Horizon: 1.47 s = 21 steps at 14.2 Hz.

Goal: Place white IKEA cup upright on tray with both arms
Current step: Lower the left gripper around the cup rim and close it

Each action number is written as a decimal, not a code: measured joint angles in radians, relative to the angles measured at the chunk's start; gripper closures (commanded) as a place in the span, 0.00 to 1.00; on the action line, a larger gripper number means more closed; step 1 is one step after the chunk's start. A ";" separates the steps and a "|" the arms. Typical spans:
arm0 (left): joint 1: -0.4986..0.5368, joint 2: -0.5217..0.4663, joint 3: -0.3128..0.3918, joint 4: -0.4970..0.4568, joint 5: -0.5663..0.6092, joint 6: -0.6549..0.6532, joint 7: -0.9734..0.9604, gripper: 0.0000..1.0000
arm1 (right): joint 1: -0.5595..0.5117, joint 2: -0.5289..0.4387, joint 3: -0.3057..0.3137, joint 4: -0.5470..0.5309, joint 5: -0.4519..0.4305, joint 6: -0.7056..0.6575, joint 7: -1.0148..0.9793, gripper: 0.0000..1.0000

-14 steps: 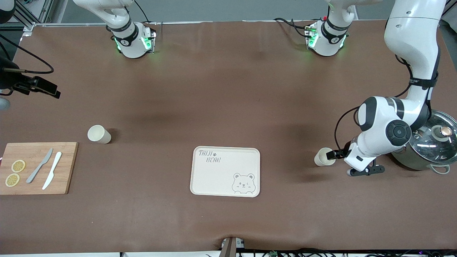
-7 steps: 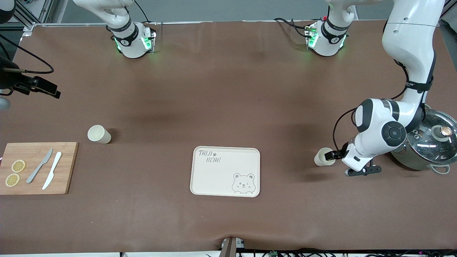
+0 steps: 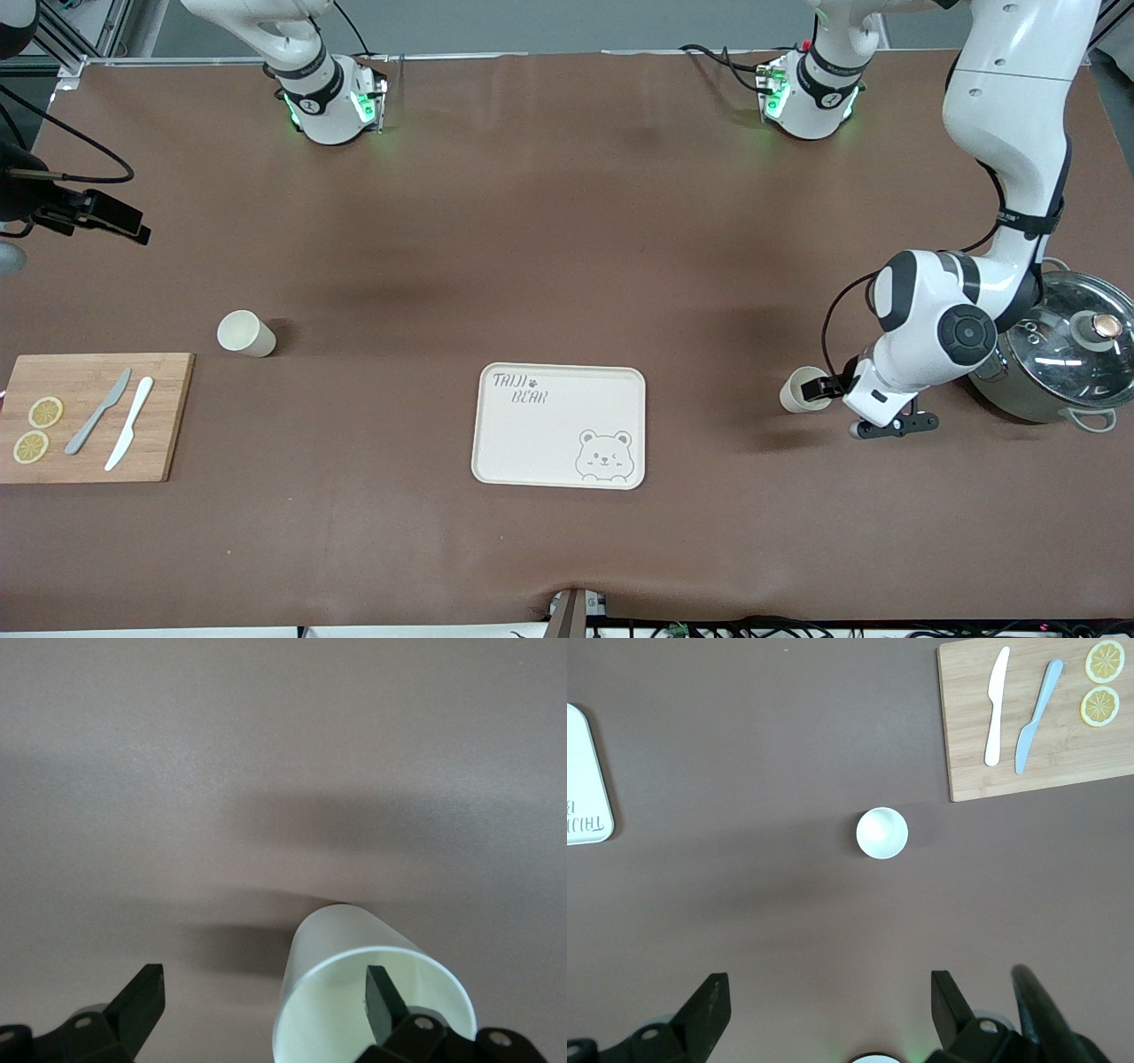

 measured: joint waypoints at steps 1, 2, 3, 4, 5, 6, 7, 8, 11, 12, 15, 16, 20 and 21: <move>0.000 0.004 0.000 0.000 0.000 0.004 0.000 0.00 | 0.000 0.000 0.000 0.000 0.000 0.001 0.000 0.00; 0.000 0.006 0.000 0.000 0.000 0.006 0.000 0.00 | 0.000 0.000 0.000 0.000 0.000 0.001 0.000 0.00; 0.000 0.006 0.000 0.000 0.000 0.007 0.000 0.00 | 0.000 0.000 0.000 0.000 0.000 0.001 0.000 0.00; 0.000 0.006 0.000 0.000 0.000 0.008 0.000 0.00 | 0.000 0.000 0.000 0.000 0.000 0.001 0.000 0.00; 0.000 0.007 0.001 0.000 0.000 0.009 0.000 0.00 | 0.000 0.000 0.000 0.000 0.000 0.001 0.000 0.00; 0.000 0.007 0.001 0.000 0.000 0.010 0.000 0.32 | 0.000 0.000 0.000 0.000 0.000 0.001 0.000 0.00; 0.001 0.007 0.001 0.000 0.000 0.012 0.000 0.53 | 0.000 0.000 0.000 0.000 0.000 0.001 0.000 0.00; 0.001 0.007 0.001 0.000 0.000 0.013 0.000 0.69 | 0.000 0.001 0.000 0.000 0.000 0.001 0.000 0.00; 0.001 0.007 0.001 0.000 0.000 0.013 -0.002 0.82 | 0.000 0.001 0.000 0.000 0.000 0.001 0.000 0.00; 0.001 0.007 0.001 0.000 0.000 0.013 -0.003 0.91 | 0.000 0.001 0.000 0.000 0.000 0.001 0.000 0.00; 0.001 0.007 0.001 0.000 0.000 0.015 -0.017 1.00 | 0.000 0.001 0.000 0.000 0.000 0.001 0.000 0.00; 0.000 0.007 0.001 0.000 0.000 0.015 -0.024 1.00 | 0.000 0.001 0.000 0.000 0.000 0.001 0.000 0.00; -0.006 0.004 -0.002 0.003 -0.002 0.016 -0.061 1.00 | 0.000 0.004 -0.001 0.000 0.000 0.001 0.000 0.00; -0.006 0.004 -0.002 0.003 -0.002 0.016 -0.067 1.00 | 0.000 0.011 -0.001 0.000 -0.001 0.001 0.000 0.00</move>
